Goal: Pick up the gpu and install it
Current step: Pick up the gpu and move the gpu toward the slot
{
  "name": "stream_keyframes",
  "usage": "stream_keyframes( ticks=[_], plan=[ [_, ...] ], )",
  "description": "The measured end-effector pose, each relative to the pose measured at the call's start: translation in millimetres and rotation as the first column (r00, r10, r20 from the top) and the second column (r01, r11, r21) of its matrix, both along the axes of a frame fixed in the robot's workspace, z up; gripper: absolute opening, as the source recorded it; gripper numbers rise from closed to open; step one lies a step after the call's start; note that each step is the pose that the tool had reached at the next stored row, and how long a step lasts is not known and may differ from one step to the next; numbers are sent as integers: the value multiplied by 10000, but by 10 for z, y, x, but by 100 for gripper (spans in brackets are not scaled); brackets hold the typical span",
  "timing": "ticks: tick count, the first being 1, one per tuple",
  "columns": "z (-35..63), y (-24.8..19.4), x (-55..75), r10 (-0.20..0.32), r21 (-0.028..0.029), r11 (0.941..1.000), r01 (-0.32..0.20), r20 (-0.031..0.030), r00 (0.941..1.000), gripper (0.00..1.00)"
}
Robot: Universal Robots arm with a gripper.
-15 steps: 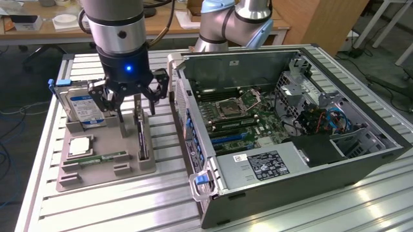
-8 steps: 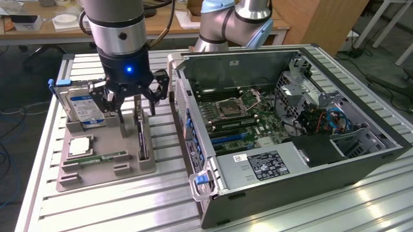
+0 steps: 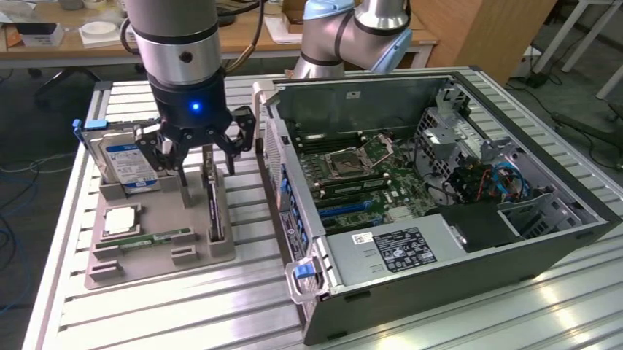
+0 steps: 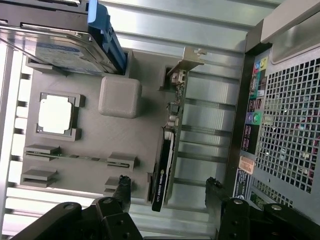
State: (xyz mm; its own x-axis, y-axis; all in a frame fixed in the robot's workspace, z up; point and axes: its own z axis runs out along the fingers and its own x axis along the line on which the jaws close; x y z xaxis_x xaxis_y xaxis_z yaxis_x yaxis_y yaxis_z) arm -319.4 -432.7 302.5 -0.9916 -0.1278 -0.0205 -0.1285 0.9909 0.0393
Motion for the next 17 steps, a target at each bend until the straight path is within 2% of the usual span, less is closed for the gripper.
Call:
stream_keyframes(
  ticks=[17],
  plan=[
    [-45,0,15,0,0,10000,0,0,10000,71]
  ],
)
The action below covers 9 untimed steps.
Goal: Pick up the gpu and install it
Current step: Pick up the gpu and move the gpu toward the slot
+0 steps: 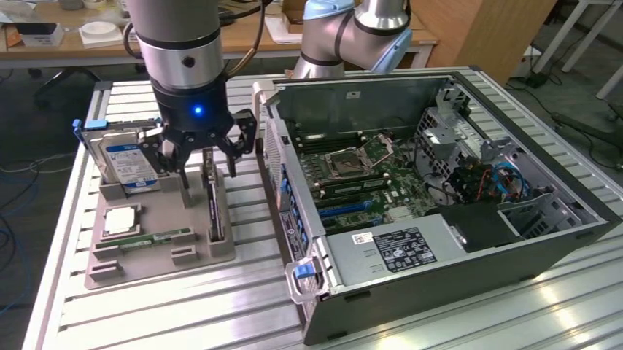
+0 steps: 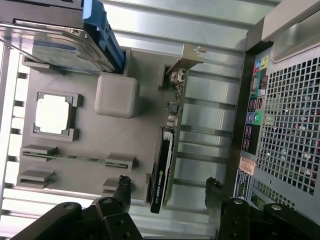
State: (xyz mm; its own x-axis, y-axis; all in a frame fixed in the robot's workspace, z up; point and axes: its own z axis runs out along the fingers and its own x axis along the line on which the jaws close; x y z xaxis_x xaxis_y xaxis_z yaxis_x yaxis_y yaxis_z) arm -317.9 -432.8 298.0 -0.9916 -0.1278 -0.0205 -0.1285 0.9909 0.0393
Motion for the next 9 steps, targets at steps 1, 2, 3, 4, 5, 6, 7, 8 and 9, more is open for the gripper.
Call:
stream_keyframes(
  ticks=[1,2,3,4,5,6,7,8,9],
  plan=[
    [-3,0,0,0,0,10000,0,1,10000,71],
    [-5,0,1,0,0,10000,0,0,10000,71],
    [-8,0,1,0,0,10000,0,0,10000,71],
    [-10,0,1,-1,0,10000,1,0,10000,71],
    [-13,0,1,-1,0,10000,1,0,10000,71],
    [-15,0,1,-1,0,10000,1,0,10000,71],
    [-18,0,1,0,0,10000,0,0,10000,71],
    [-21,0,2,0,0,10000,0,0,10000,71],
    [-26,0,3,0,1,10000,0,1,10000,71]
  ],
)
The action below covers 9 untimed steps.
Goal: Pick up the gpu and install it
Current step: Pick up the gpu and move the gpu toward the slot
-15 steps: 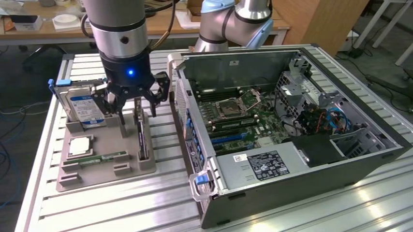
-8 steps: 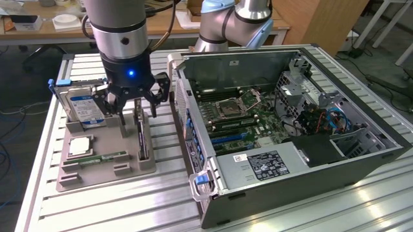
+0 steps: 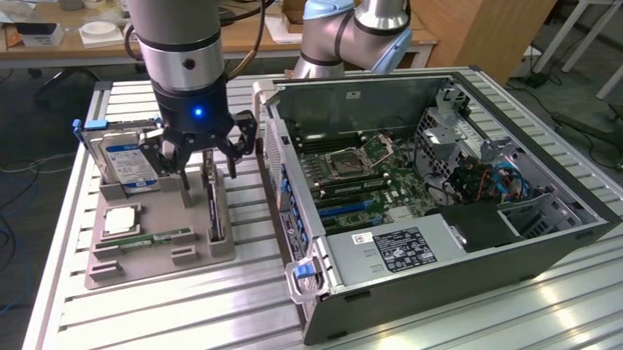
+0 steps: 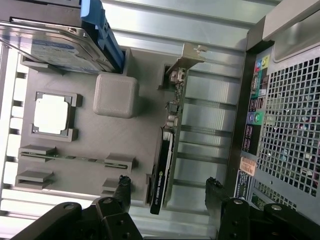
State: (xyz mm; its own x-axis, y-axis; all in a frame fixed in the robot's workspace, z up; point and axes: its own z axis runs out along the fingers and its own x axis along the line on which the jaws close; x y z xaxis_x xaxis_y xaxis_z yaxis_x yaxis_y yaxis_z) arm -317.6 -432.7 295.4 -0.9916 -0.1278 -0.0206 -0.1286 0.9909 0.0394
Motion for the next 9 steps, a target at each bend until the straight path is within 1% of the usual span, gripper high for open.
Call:
stream_keyframes(
  ticks=[9],
  plan=[
    [-28,0,3,-1,-1,10000,1,-1,10000,71]
  ],
)
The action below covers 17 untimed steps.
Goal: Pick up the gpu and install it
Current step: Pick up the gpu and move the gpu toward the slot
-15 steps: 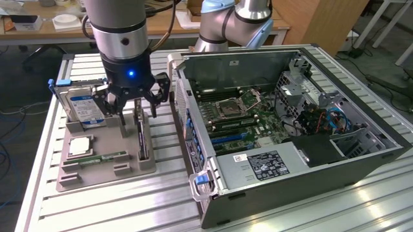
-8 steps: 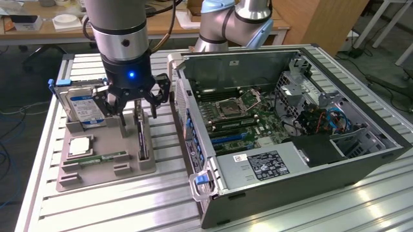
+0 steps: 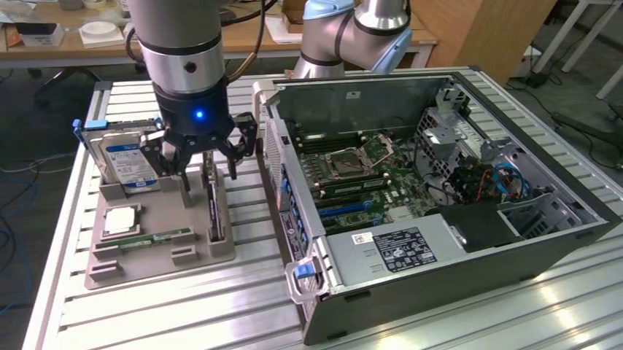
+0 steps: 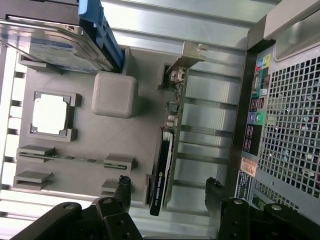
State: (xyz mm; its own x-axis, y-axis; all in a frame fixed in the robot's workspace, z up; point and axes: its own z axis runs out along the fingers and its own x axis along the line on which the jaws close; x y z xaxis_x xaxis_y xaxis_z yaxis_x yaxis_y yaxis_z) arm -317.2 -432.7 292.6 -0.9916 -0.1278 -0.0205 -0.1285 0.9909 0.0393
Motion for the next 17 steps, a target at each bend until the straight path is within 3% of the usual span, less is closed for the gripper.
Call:
stream_keyframes(
  ticks=[17],
  plan=[
    [-59,0,26,0,0,10000,0,-1,10000,71]
  ],
)
